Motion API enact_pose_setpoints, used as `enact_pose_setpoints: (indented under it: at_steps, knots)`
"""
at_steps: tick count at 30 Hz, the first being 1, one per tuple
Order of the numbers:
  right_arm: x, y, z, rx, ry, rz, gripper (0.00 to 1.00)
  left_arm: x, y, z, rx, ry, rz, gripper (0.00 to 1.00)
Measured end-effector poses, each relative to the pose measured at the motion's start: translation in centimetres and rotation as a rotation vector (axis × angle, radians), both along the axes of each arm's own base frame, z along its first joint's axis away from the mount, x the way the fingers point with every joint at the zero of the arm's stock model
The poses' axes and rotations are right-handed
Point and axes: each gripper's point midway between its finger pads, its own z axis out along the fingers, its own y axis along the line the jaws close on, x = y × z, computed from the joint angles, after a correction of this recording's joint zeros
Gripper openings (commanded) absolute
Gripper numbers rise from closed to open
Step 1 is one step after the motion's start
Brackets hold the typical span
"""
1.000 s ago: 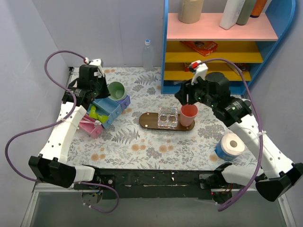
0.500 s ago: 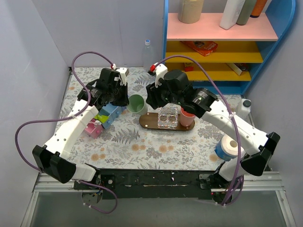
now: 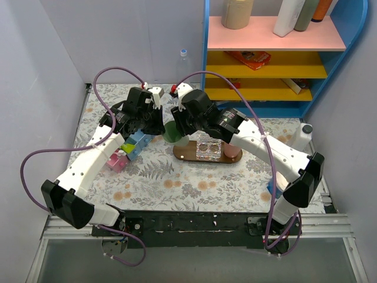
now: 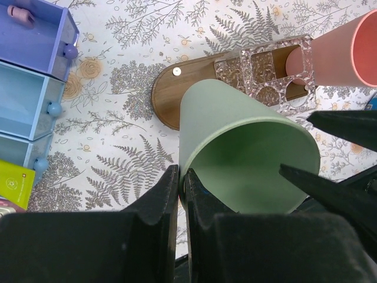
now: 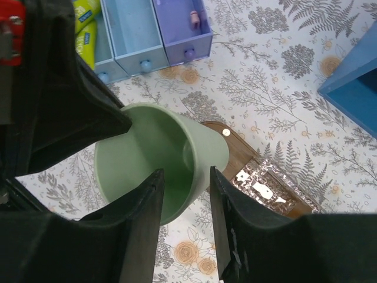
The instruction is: Prepare toiletry sets of a toothbrush and toothpaste on the tray
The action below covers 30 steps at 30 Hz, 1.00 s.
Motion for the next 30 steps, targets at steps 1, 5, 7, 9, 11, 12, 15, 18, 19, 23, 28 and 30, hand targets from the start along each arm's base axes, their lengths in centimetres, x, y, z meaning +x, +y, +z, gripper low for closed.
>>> enact_pose_setpoints:
  at_steps: [1, 5, 7, 9, 11, 12, 15, 18, 19, 23, 28, 30]
  knots:
    - [0.2, 0.0, -0.2, -0.009, -0.002, -0.012, 0.42, 0.0, 0.0, 0.0, -0.002, 0.000, 0.001, 0.00]
    - [0.8, -0.3, -0.8, -0.043, -0.007, -0.048, 0.36, 0.1, -0.1, 0.1, -0.007, -0.003, 0.004, 0.00]
    - [1.1, -0.5, -1.2, -0.061, -0.014, -0.070, 0.30, 0.1, -0.1, 0.1, -0.010, -0.003, 0.006, 0.00]
    - [1.3, -0.5, -1.6, -0.076, -0.016, -0.086, 0.21, 0.1, -0.1, 0.1, -0.010, -0.002, 0.007, 0.00]
    - [1.4, -0.4, -1.9, -0.084, -0.017, -0.095, 0.13, 0.1, -0.1, 0.0, -0.010, 0.001, 0.008, 0.00]
    - [1.4, -0.4, -2.0, -0.093, -0.020, -0.103, 0.06, 0.0, -0.1, -0.2, -0.008, 0.005, 0.009, 0.00]
    - [1.6, -0.7, -2.6, -0.120, -0.021, -0.127, 0.01, -0.1, -0.3, -0.5, -0.017, 0.018, 0.012, 0.00]
    - [1.7, -0.8, -3.0, -0.127, -0.014, -0.143, 0.01, -0.1, -0.4, -0.5, -0.024, 0.015, 0.015, 0.00]
    - [1.8, -0.9, -3.0, -0.127, -0.015, -0.146, 0.01, 0.0, -0.4, -0.5, -0.025, 0.014, 0.016, 0.00]
    - [1.9, -0.8, -3.0, -0.119, -0.017, -0.152, 0.01, 0.0, -0.3, -0.4, -0.028, 0.005, 0.021, 0.14]
    - [1.8, -0.9, -3.6, -0.122, -0.012, -0.150, 0.01, 0.0, -0.4, 0.2, -0.050, -0.027, 0.017, 0.63]
    - [2.0, -1.3, -4.1, -0.134, -0.006, -0.160, 0.01, 0.0, -0.4, 0.8, -0.064, -0.055, 0.021, 0.75]
